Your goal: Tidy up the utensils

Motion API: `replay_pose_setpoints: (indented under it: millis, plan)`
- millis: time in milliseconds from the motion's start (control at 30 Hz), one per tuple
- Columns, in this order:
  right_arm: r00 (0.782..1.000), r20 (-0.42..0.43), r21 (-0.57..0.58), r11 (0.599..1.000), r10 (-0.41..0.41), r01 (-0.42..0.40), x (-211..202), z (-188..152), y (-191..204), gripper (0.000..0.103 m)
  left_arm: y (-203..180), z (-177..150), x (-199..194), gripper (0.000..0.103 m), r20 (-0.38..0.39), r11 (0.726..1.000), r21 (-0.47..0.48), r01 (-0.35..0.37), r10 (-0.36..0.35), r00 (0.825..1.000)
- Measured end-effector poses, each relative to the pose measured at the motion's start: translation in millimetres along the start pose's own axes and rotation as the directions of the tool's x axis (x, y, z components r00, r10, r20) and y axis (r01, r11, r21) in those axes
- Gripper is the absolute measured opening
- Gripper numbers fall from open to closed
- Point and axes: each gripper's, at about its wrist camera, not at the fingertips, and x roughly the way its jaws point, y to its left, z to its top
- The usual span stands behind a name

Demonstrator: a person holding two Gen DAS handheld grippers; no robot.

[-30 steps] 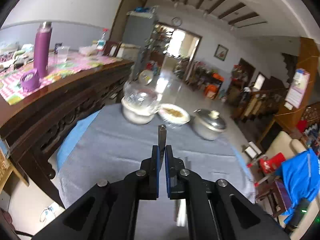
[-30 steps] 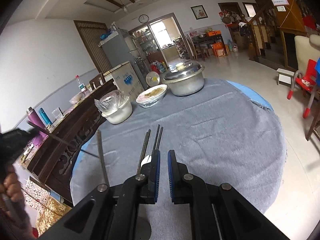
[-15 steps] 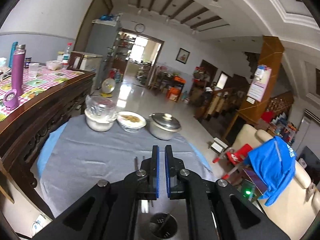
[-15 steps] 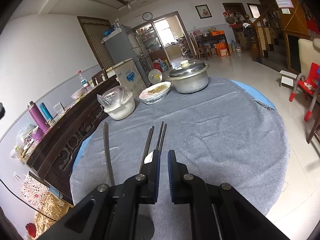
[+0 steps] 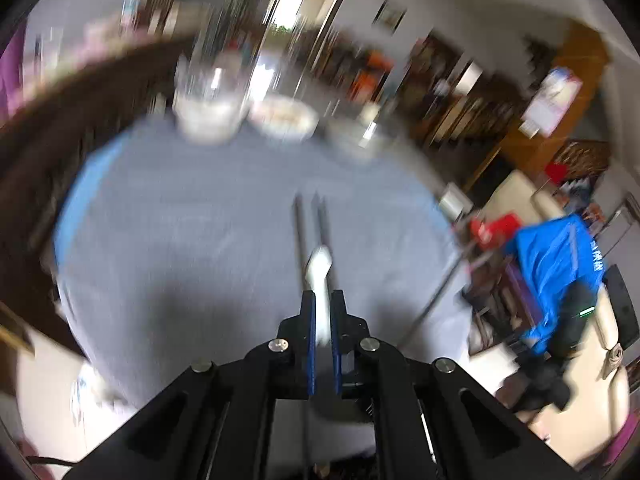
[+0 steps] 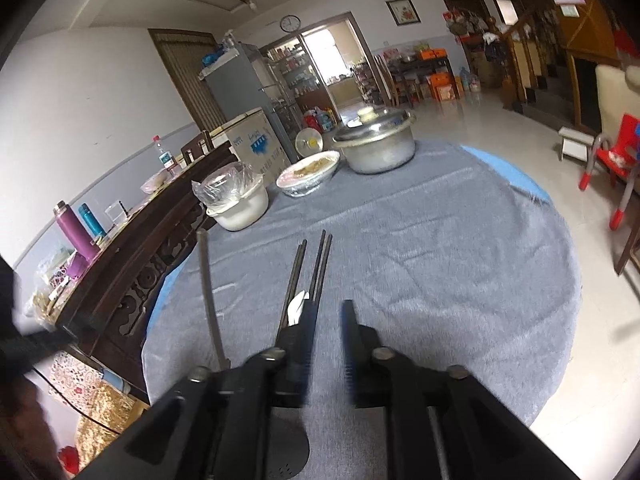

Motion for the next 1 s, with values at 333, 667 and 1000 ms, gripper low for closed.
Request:
replay_pose_setpoints:
  millis: [333, 667, 1000]
  plan:
    - [1.000, 0.002, 0.002, 1.000, -0.008, 0.008, 0.1, -3.3, -3.4, 0.037, 38.5, -15.5, 112.1, 0.007, -0.277, 0.989, -0.133, 0.058, -0.094, 0.956]
    - [1.000, -0.010, 0.001, 1.000, -0.017, 0.017, 4.4, -6.2, -5.5, 0.037, 41.0, -9.0, 137.4, 0.015, -0.327, 0.968, -0.192, 0.160, -0.217, 0.920]
    - [1.000, 0.005, -0.001, 1.000, -0.019, 0.019, -0.6, -6.0, -4.6, 0.037, 45.6, -14.8, 153.2, 0.014, -0.355, 0.970, -0.203, 0.131, -0.198, 0.914]
